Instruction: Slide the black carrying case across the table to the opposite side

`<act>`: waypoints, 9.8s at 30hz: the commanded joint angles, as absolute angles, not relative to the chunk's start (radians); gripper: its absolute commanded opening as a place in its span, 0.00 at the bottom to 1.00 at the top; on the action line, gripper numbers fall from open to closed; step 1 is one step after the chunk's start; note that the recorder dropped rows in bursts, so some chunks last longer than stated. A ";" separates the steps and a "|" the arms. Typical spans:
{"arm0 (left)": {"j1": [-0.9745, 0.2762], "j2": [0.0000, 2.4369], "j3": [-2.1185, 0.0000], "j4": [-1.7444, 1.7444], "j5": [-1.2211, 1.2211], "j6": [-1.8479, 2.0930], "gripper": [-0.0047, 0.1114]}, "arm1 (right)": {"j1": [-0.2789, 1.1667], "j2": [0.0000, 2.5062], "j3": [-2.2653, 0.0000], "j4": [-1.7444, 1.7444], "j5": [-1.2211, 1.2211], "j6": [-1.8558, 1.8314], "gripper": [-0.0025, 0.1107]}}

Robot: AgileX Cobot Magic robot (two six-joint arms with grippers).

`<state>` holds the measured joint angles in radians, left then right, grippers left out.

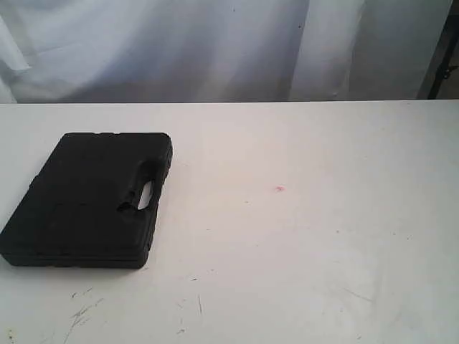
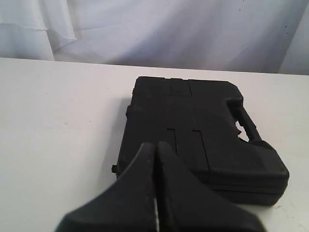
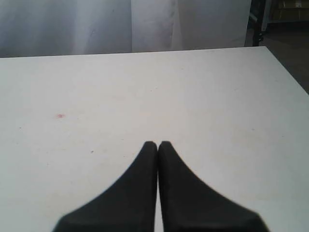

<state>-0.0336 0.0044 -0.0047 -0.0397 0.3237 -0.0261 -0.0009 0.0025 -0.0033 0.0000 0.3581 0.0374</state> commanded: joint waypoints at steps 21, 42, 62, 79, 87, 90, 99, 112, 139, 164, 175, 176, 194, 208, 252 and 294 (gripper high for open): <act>-0.039 0.000 0.000 -0.027 -0.102 -0.076 0.04 | -0.008 0.000 0.000 0.000 0.346 0.036 0.02; -0.039 0.982 -1.009 -0.073 0.685 0.059 0.04 | -0.008 0.000 0.000 0.000 0.346 0.036 0.02; -0.039 1.239 -1.081 -0.301 0.654 0.271 0.04 | -0.008 0.000 0.000 0.000 0.346 0.036 0.02; -0.196 1.529 -1.277 -0.280 0.812 0.171 0.04 | -0.008 0.000 0.000 0.000 0.346 0.036 0.02; -0.306 1.680 -1.338 -0.218 0.846 0.033 0.04 | -0.008 0.000 0.000 0.000 0.346 0.036 0.02; -0.337 1.728 -1.351 -0.188 0.841 0.000 0.04 | -0.008 0.000 0.000 0.000 0.346 0.036 0.02; -0.375 1.881 -1.448 -0.172 0.947 -0.081 0.04 | -0.008 0.000 0.000 0.000 0.346 0.036 0.02; -0.377 2.052 -1.560 -0.127 1.008 -0.219 0.06 | -0.008 0.000 0.000 0.000 0.346 0.036 0.02; -0.413 2.212 -1.692 -0.013 1.030 -0.314 0.28 | -0.008 0.000 0.000 0.000 0.346 0.036 0.02; -0.424 2.249 -1.692 -0.064 0.963 -0.340 0.44 | -0.008 0.000 0.000 0.000 0.346 0.036 0.02; -0.420 2.260 -1.692 -0.016 0.970 -0.342 0.44 | -0.008 0.000 0.000 0.000 0.346 0.036 0.02; -0.420 2.265 -1.692 -0.016 0.972 -0.344 0.44 | -0.008 0.000 0.000 0.000 0.346 0.036 0.02; -0.436 2.282 -1.692 -0.080 0.952 -0.411 0.04 | -0.008 0.000 0.000 0.000 0.346 0.036 0.02; -0.544 2.282 -1.696 -0.130 0.881 -0.469 0.04 | -0.008 0.000 0.000 0.000 0.346 0.036 0.02; -0.623 2.309 -1.773 -0.256 0.732 -0.500 0.04 | -0.008 0.000 0.000 0.000 0.346 0.036 0.02; -0.702 2.343 -1.773 -0.257 0.572 -0.544 0.04 | -0.008 0.000 0.000 0.000 0.346 0.036 0.02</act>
<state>-0.6912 2.3322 -1.7606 -0.2151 0.6505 -0.5459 -0.0009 0.0025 -0.0033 0.0000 0.3581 0.0374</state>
